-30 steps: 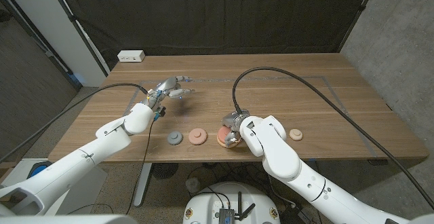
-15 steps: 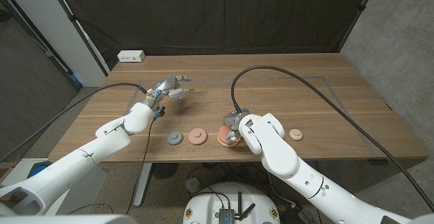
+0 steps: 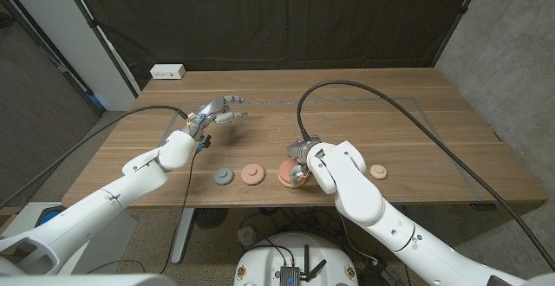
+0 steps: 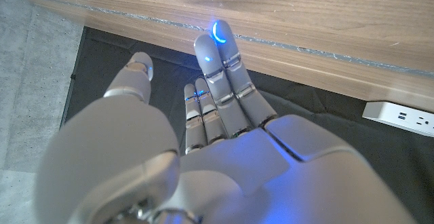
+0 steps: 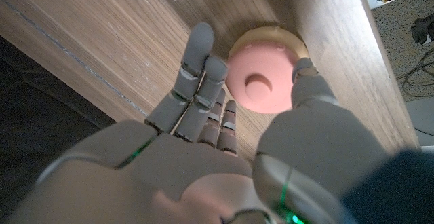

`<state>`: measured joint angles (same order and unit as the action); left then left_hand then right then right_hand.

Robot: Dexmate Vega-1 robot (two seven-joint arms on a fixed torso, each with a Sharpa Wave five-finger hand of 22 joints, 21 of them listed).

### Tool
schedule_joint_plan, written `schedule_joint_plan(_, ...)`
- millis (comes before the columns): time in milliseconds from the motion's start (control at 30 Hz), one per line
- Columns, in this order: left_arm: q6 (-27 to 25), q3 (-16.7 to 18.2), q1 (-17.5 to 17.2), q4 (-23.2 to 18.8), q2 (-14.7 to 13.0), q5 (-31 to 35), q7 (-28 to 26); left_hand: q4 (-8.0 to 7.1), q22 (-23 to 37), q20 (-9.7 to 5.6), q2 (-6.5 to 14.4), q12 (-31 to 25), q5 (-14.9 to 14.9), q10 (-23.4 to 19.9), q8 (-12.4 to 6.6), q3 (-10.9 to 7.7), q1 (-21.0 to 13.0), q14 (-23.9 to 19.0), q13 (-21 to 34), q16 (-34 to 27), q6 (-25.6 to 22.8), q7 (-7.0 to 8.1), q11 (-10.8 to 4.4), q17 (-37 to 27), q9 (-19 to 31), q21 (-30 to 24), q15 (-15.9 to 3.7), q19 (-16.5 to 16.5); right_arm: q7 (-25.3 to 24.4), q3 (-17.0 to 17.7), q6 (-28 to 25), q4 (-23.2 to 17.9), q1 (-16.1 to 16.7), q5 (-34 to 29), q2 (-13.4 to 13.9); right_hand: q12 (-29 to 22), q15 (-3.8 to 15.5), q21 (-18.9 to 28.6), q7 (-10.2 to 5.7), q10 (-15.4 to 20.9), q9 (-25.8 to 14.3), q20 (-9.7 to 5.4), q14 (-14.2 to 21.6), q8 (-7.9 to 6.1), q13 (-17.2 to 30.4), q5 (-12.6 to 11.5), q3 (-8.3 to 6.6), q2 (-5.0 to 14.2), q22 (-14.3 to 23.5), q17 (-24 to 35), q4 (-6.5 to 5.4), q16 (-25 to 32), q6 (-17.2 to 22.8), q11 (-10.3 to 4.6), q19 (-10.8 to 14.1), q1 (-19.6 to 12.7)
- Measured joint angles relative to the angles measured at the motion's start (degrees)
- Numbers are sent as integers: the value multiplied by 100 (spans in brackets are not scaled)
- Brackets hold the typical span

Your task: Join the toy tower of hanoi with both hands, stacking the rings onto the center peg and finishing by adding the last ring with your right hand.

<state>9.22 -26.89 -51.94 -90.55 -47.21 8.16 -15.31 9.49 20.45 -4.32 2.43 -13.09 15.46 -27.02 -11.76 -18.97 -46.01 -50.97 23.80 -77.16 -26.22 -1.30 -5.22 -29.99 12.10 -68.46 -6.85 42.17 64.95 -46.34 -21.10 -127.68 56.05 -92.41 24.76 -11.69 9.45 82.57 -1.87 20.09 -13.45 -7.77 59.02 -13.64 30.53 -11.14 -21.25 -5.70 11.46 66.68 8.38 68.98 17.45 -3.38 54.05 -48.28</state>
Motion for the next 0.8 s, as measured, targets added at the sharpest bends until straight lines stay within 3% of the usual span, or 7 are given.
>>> schedule_joint_plan(400,-176,19,-55,-171,-2,1,-44,0,-26,-11,0,0,0,0,0,0,0,0,-1,-23,-29,30,0,0,0,-23,0,-10,-159,241,-70,-260,259,13,105,-45,49,0,7,72,-69,0,49,-22,16,-38,-66,124,0,31,65,0,-7,-73,45,-124)
schedule_joint_plan(567,-382,69,-162,-452,-45,20,-74,0,-53,10,0,44,0,0,0,0,0,0,-1,-23,-29,30,0,-1,0,-23,0,-31,-328,418,-136,-446,423,68,198,-45,58,0,6,92,-81,0,81,-22,37,-38,-80,218,-28,32,80,0,-8,-92,45,-220)
schedule_joint_plan(800,-779,135,-289,-855,-84,78,-125,0,-80,11,0,44,0,0,0,0,0,21,-1,-23,-29,29,0,-1,0,-87,21,-31,-627,781,-198,-727,719,265,436,-45,38,0,4,145,-108,0,101,-22,45,-82,-98,180,-28,31,97,0,-7,-83,45,-332)
